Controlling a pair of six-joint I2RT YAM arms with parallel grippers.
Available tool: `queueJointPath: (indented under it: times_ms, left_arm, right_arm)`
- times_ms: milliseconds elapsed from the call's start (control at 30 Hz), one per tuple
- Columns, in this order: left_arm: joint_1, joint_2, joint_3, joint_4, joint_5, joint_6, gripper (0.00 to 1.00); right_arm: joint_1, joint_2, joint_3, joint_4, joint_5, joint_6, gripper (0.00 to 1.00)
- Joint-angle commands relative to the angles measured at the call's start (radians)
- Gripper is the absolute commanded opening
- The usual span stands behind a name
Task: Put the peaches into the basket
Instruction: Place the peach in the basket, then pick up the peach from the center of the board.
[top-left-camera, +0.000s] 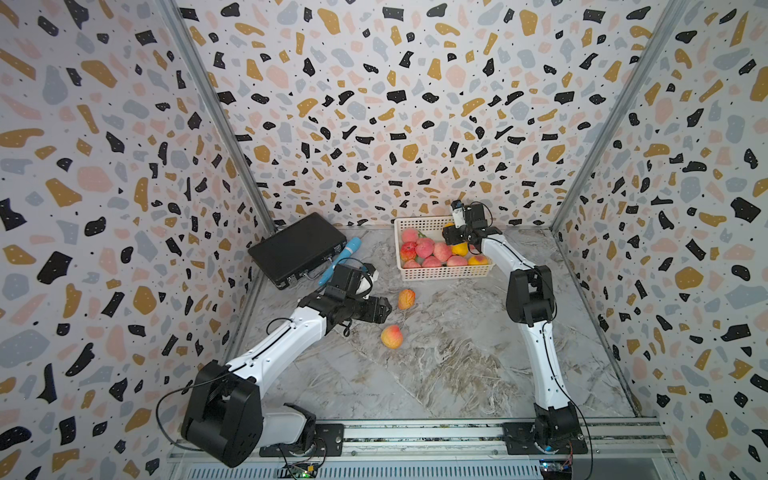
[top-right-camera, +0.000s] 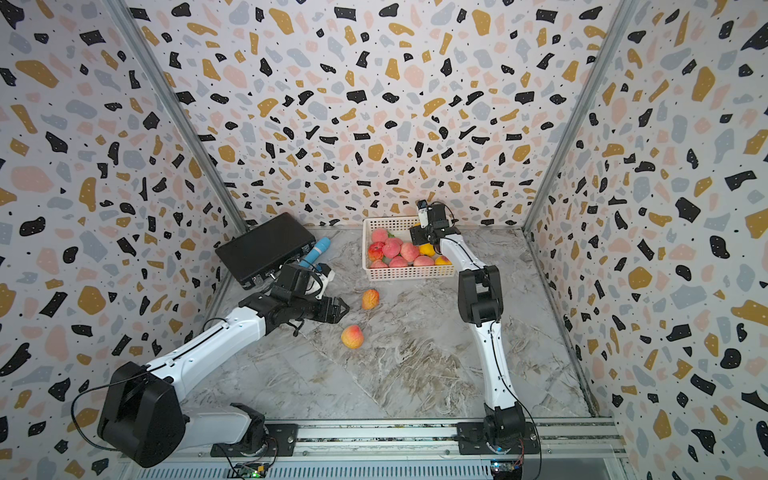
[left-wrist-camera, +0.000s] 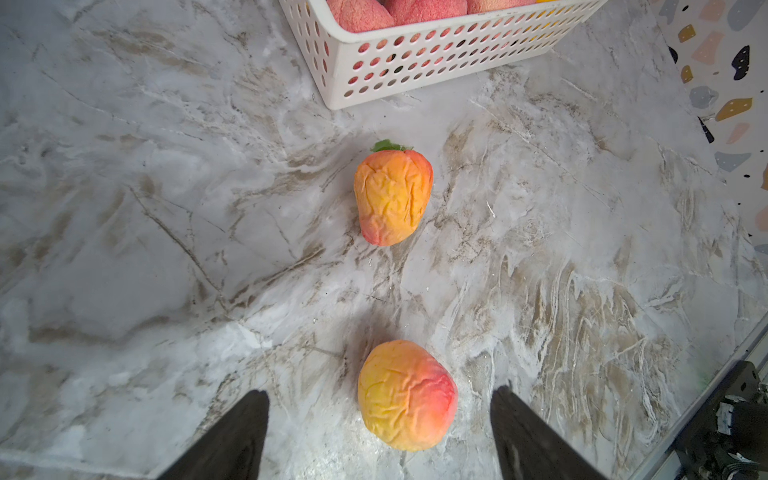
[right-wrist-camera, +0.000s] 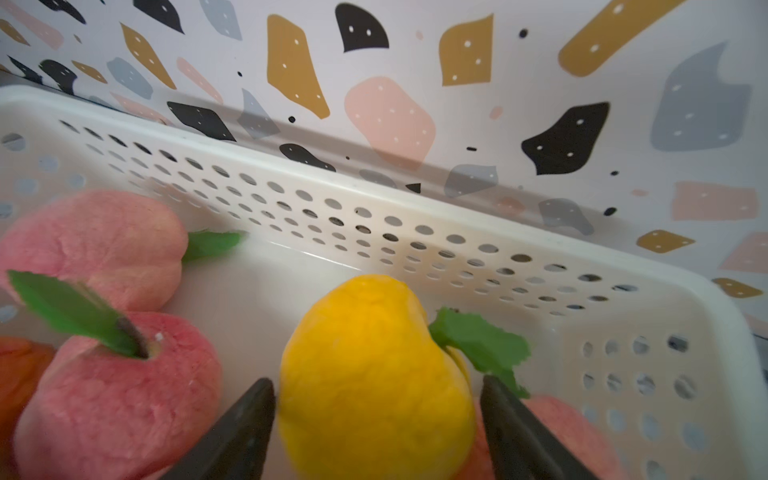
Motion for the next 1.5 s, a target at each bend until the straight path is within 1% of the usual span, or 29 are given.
queueJointPath:
  times_ms: [0, 167, 333, 433, 600, 800, 1000, 1067, 1133, 1300, 1467]
  left_arm:
    - [0.005, 0.007, -0.005, 0.026, 0.015, -0.008, 0.84]
    - [0.006, 0.023, 0.002, 0.032, 0.020, -0.013, 0.85]
    - [0.006, 0.024, 0.006, 0.034, 0.023, -0.008, 0.85]
    - [0.005, 0.025, 0.008, 0.037, 0.025, -0.006, 0.85]
    - [0.006, 0.030, 0.013, 0.049, 0.031, -0.002, 0.85]
    - [0.006, 0.077, 0.052, 0.062, 0.030, 0.020, 0.86]
    - [-0.021, 0.173, 0.123, 0.086, 0.005, 0.041, 0.85]
    - [-0.036, 0.218, 0.155, 0.087, -0.004, 0.051, 0.85]
    - [-0.049, 0.267, 0.192, 0.092, -0.014, 0.059, 0.85]
    - [-0.090, 0.388, 0.295, 0.054, -0.040, 0.078, 0.85]
    - [-0.111, 0.490, 0.365, 0.036, -0.078, 0.084, 0.85]
  right_arm:
    - [-0.005, -0.022, 0.057, -0.003, -0.012, -0.009, 0.88]
    - [-0.006, -0.054, 0.058, -0.003, -0.006, 0.001, 0.96]
    - [-0.006, -0.133, 0.050, -0.021, 0.003, 0.005, 0.98]
    - [-0.006, -0.213, -0.013, -0.006, 0.006, 0.011, 0.98]
    - [-0.005, -0.409, -0.270, 0.103, 0.030, 0.039, 0.99]
    - [-0.006, -0.700, -0.663, 0.230, 0.038, 0.099, 0.99]
    - [-0.006, -0.971, -1.055, 0.317, 0.053, 0.167, 0.97]
    - [-0.007, -1.044, -1.165, 0.329, 0.056, 0.175, 0.97]
    - [-0.006, -1.126, -1.263, 0.339, 0.069, 0.217, 0.97]
    - [-0.006, -1.254, -1.401, 0.317, 0.077, 0.240, 0.97]
    - [-0.006, -1.311, -1.445, 0.275, 0.095, 0.228, 0.97]
